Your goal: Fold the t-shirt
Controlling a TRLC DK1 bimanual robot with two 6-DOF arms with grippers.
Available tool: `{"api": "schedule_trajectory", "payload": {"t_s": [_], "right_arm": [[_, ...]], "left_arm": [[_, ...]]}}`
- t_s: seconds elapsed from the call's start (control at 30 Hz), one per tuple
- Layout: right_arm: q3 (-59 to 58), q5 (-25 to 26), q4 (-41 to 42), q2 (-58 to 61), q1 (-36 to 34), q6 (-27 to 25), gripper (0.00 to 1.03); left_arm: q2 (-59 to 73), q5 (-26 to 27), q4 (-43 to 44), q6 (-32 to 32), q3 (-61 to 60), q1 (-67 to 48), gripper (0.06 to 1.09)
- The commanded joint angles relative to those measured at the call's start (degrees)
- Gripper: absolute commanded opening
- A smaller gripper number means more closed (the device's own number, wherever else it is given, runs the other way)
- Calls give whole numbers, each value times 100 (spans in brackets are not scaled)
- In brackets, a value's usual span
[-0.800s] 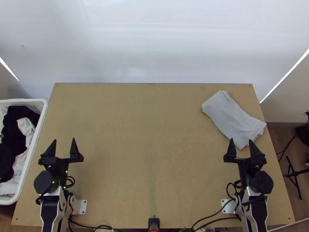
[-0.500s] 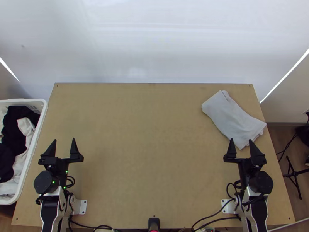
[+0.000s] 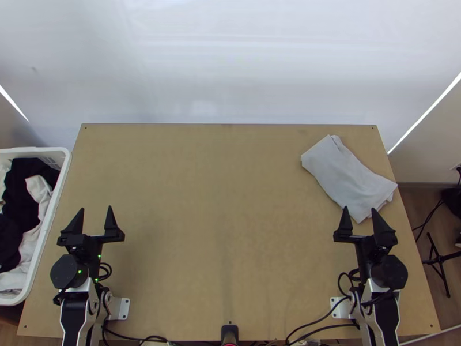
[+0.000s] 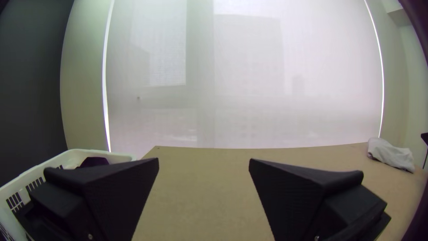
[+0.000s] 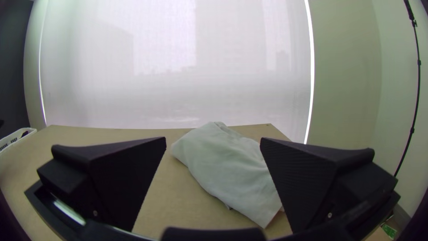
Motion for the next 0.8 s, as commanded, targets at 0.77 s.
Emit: {"api": "schedule_trajectory", "payload": {"t_s": [0.77], "right_arm": [[1, 1, 1, 1, 1, 0, 98]], "left_arm": [[1, 107, -69, -19, 10, 45, 104]]}}
